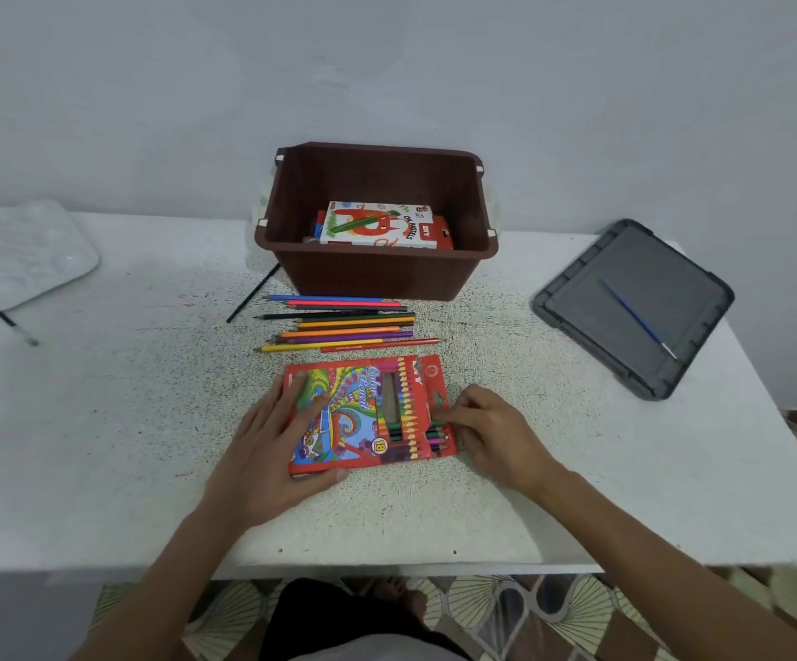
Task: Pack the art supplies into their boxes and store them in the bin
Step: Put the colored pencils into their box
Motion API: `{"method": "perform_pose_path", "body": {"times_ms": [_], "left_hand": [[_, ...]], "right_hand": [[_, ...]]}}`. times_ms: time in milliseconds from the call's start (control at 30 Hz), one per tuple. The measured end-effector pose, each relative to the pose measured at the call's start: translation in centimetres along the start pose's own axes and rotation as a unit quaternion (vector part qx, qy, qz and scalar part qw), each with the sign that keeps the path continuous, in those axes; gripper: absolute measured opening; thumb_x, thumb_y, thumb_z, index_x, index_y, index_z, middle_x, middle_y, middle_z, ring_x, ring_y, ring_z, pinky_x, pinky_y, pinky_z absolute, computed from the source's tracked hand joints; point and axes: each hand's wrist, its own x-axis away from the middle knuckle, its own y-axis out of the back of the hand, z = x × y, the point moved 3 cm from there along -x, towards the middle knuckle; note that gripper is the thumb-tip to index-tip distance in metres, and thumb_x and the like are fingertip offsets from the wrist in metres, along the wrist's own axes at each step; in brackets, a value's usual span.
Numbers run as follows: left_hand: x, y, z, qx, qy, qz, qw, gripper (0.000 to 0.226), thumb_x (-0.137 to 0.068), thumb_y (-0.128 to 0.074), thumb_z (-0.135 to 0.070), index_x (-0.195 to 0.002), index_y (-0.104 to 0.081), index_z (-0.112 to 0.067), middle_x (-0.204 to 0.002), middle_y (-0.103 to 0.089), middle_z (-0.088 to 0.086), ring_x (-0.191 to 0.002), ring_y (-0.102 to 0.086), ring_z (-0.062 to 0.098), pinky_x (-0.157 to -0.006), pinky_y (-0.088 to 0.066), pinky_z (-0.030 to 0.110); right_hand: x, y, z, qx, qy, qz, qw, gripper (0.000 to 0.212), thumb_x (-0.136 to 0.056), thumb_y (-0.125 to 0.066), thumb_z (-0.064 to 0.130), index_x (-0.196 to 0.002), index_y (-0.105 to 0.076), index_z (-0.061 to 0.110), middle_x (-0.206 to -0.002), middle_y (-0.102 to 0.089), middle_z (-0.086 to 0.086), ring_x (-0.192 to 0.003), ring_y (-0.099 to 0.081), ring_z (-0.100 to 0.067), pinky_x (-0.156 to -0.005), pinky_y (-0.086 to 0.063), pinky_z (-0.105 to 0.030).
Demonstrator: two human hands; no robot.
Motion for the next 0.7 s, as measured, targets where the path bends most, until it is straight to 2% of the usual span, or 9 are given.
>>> {"method": "perform_pose_path", "body": {"times_ms": [167, 267, 333, 467, 567, 700], "left_hand": [[0.0, 0.0, 0.0, 0.001, -0.002, -0.003, 1.000, 0.098, -0.077, -0.039, -0.089, -0.155, -0.021, -0.034, -0.166, 0.001, -0.006, -0.153, 0.004, 0.018, -0.117, -0.014, 0.043], [0.0, 0.0, 0.0, 0.006, -0.007, -0.006, 1.000, 0.097, -0.077, -0.041, -0.088, -0.155, -0.021, -0.033, -0.166, 0.000, -0.006, -0.153, 0.002, 0.019, -0.117, -0.016, 0.045], [0.0, 0.0, 0.0, 0.009, -0.009, -0.009, 1.000, 0.098, -0.077, -0.042, -0.088, -0.156, -0.020, -0.032, -0.166, -0.001, -0.006, -0.153, 0.002, 0.018, -0.117, -0.017, 0.046], [-0.1, 0.0, 0.0, 0.010, -0.008, -0.013, 1.000, 0.099, -0.077, -0.043, -0.087, -0.155, -0.022, -0.029, -0.166, -0.002, -0.006, -0.153, 0.002, 0.016, -0.116, -0.017, 0.045], [-0.1, 0.0, 0.0, 0.009, -0.008, -0.012, 1.000, 0.098, -0.077, -0.043, -0.087, -0.154, -0.024, -0.030, -0.166, -0.001, -0.007, -0.153, 0.002, 0.017, -0.116, -0.017, 0.044], [0.0, 0.0, 0.0, 0.009, -0.007, -0.009, 1.000, 0.098, -0.077, -0.043, -0.087, -0.154, -0.023, -0.031, -0.165, 0.001, -0.008, -0.153, 0.003, 0.016, -0.116, -0.016, 0.044]], "right_hand": [[-0.4, 0.3, -0.7, -0.065, -0.056, 0.009, 0.996, 0.039, -0.091, -0.053, -0.002, -0.124, -0.067, 0.014, -0.099, -0.064, -0.001, -0.085, -0.057, -0.008, -0.071, -0.045, -0.015], [-0.9, 0.8, -0.9, -0.082, -0.087, 0.009, 0.993, 0.038, -0.094, -0.051, -0.002, -0.123, -0.068, 0.017, -0.109, -0.068, 0.003, -0.092, -0.058, -0.002, -0.079, -0.040, -0.004], [-1.4, 1.1, -1.0, -0.079, -0.092, 0.012, 0.993, 0.035, -0.096, -0.051, 0.001, -0.123, -0.068, 0.017, -0.110, -0.067, 0.005, -0.091, -0.057, 0.000, -0.078, -0.039, -0.003], [-2.9, 1.7, -1.1, -0.019, -0.089, -0.003, 0.996, 0.030, -0.098, -0.052, 0.010, -0.123, -0.066, 0.017, -0.104, -0.065, 0.001, -0.082, -0.057, -0.008, -0.068, -0.044, -0.021], [-4.7, 2.2, -1.2, 0.035, -0.097, -0.030, 0.994, 0.028, -0.099, -0.051, 0.015, -0.124, -0.065, 0.015, -0.107, -0.063, -0.001, -0.082, -0.060, -0.013, -0.065, -0.045, -0.026], [-6.9, 2.2, -1.6, 0.075, -0.113, -0.029, 0.990, 0.029, -0.101, -0.049, 0.022, -0.126, -0.062, 0.015, -0.113, -0.059, -0.003, -0.091, -0.064, -0.022, -0.068, -0.052, -0.033]]}}
